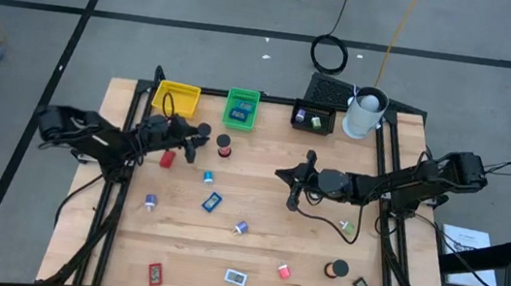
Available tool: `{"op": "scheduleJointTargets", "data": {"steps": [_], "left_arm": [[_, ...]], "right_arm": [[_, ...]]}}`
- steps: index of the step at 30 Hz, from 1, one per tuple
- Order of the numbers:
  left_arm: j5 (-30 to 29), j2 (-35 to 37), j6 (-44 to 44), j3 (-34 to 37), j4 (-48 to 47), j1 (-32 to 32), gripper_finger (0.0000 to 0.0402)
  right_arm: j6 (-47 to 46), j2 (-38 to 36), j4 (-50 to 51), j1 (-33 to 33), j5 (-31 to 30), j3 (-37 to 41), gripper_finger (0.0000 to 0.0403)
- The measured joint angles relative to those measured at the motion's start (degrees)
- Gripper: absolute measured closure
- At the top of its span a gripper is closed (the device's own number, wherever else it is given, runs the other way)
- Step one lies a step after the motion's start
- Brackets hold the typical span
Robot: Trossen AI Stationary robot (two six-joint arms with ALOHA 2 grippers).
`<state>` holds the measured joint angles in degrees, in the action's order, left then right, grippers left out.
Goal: Pick & Place Office items
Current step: Remove the blue sand timer from the yellow bin
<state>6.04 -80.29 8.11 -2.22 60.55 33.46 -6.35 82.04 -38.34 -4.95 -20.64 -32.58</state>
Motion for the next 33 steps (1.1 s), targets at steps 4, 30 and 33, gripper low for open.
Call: {"op": "scheduleJointTargets", "data": {"steps": [4, 30, 33], "left_arm": [[0.03, -1.45, -0.27, -0.26, 0.03, -0.47, 0.0237], [-4.21, 7.36, -3.03, -0.74, -12.45, -0.49, 0.0111], [-3.77, 11.24, -2.82, -2.99, -20.61, -0.49, 0.011]], "right_arm": [[-0.01, 0.0, 0.01, 0.0, 0.0, 0.0, 0.038], [0.0, 0.0, 0.43, 0.0, 0.0, 0.0, 0.038], [0.0, 0.0, 0.42, 0.0, 0.02, 0.0, 0.038]]}}
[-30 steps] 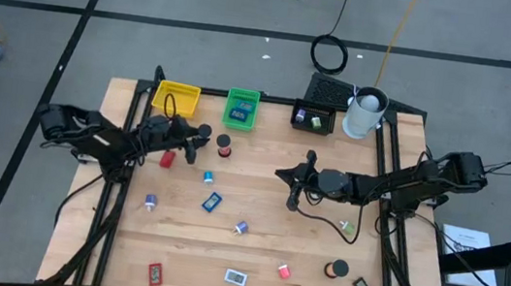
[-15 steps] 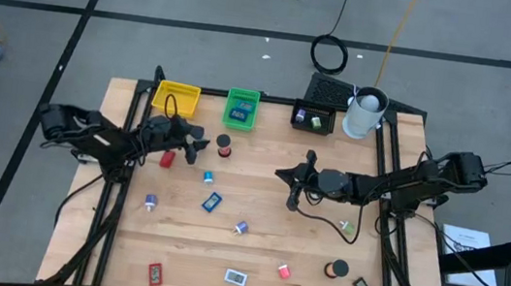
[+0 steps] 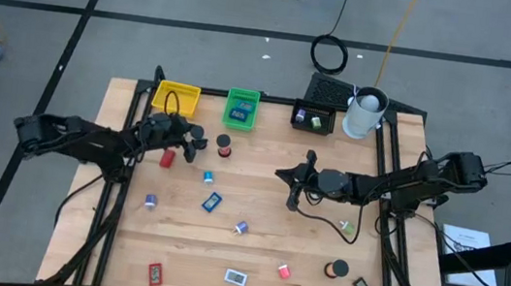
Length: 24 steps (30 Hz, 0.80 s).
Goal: Pick & Place Office items
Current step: Remove the blue sand timer from the yellow bin, then put the blue sand timer into the yellow bin
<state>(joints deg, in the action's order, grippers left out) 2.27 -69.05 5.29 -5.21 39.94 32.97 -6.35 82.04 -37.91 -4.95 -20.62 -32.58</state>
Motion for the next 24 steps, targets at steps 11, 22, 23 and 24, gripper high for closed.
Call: {"op": "scheduleJointTargets", "data": {"steps": [11, 22, 23, 24], "left_arm": [[-2.38, 8.79, -4.52, -17.16, -40.1, -0.04, 0.011], [-4.05, 6.29, -4.82, -19.39, -45.93, -0.48, 0.0165], [-4.27, 6.29, -4.82, -19.39, -45.83, -0.48, 0.0181], [-4.36, 6.29, -4.84, -19.39, -45.7, -0.48, 0.0194]], "right_arm": [[0.02, 0.0, 0.49, -0.01, 0.0, 0.0, 0.038], [0.02, 0.0, 0.44, 0.0, -0.02, 0.0, 0.038], [0.02, 0.0, 0.44, 0.0, -0.01, 0.0, 0.038], [0.02, 0.0, 0.44, -0.01, -0.01, 0.0, 0.038]]}}
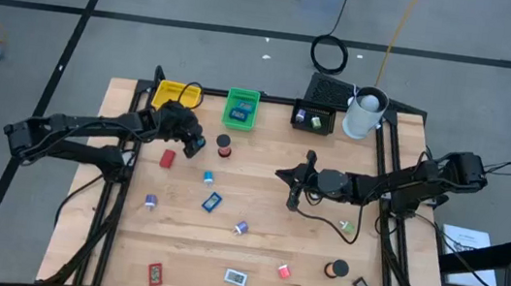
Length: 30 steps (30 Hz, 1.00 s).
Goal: Pick & Place Office items
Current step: Put the blue sand timer into the yellow bin
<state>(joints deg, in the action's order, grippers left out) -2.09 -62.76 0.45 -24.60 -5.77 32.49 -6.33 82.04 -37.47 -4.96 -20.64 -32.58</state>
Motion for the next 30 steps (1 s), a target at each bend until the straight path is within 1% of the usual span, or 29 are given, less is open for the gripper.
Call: {"op": "scheduleJointTargets", "data": {"steps": [2, 4, 6, 9, 15, 17, 19, 23, 27, 30], "left_arm": [[-0.14, 0.13, -0.21, 0.0, 0.33, 0.0, 0.0197], [-1.52, 0.85, -0.15, -0.46, -0.31, 0.27, 0.0197], [-3.86, 1.25, 0.07, -2.42, -1.88, 0.79, 0.0197], [-9.08, 1.42, 1.71, -7.45, -6.27, 2.29, 0.0197], [-20.56, 0.79, 5.97, -18.93, -15.23, 9.48, 0.0197], [-20.93, -0.12, 7.34, -20.38, -16.89, 12.36, 0.0197], [-20.67, -1.21, 8.15, -20.34, -17.76, 14.91, 0.0197], [-20.44, -6.1, 9.24, -18.28, -15.61, 18.35, 0.0197], [-20.27, -10.69, 10.55, -15.73, -6.02, 19.39, 0.0197], [-20.16, -13.05, 12.64, -13.55, -1.15, 19.63, 0.0197]], "right_arm": [[-0.02, 0.0, 0.0, 0.01, -0.01, 0.0, 0.038], [0.0, 0.0, 0.0, 0.0, 0.01, 0.0, 0.038], [0.0, 0.0, 0.0, 0.0, 0.01, 0.0, 0.038], [0.0, 0.0, -0.01, -0.01, -0.01, 0.0, 0.038], [-0.01, 0.0, 0.0, 0.01, -0.01, 0.0, 0.038], [0.0, 0.0, 0.0, 0.0, 0.01, 0.0, 0.038], [0.02, 0.0, 0.0, -0.02, -0.01, 0.0, 0.038], [0.19, 0.0, 0.02, -0.02, -0.01, 0.0, 0.038], [0.17, 0.0, 0.02, -0.02, 0.01, 0.0, 0.038], [0.18, 0.0, 0.02, -0.02, 0.01, 0.0, 0.038]]}}
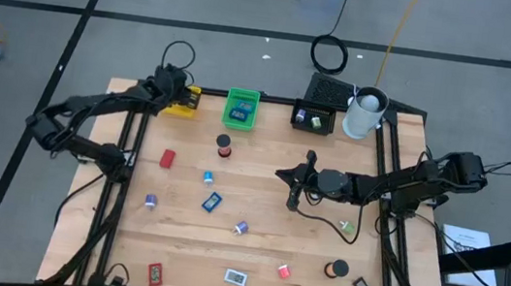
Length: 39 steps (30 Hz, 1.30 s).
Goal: Pick & Place Office items
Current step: Put the blue sand timer into the yellow bin
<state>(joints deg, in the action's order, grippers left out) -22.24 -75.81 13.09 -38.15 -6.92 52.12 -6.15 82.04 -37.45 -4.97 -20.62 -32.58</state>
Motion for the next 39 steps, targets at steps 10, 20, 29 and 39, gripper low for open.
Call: {"op": "scheduleJointTargets", "data": {"steps": [10, 20, 29, 39], "left_arm": [[4.58, -0.77, 9.03, 3.76, 11.98, -1.12, 0.0197], [4.1, -4.66, 12.51, 3.8, 20.58, -4.5, 0.0197], [-2.94, -0.2, 7.53, 2.74, 10.71, -2.57, 0.0197], [-2.68, -2.06, 7.24, 3.01, 8.57, 0.27, 0.0197]], "right_arm": [[0.41, 0.0, -0.02, 0.0, 0.0, 0.0, 0.038], [0.41, -0.02, -0.02, 0.0, -0.02, 0.0, 0.038], [0.41, 0.0, 0.0, 0.0, 0.0, -0.02, 0.038], [0.26, 0.0, 0.0, 0.0, 0.0, 0.0, 0.038]]}}
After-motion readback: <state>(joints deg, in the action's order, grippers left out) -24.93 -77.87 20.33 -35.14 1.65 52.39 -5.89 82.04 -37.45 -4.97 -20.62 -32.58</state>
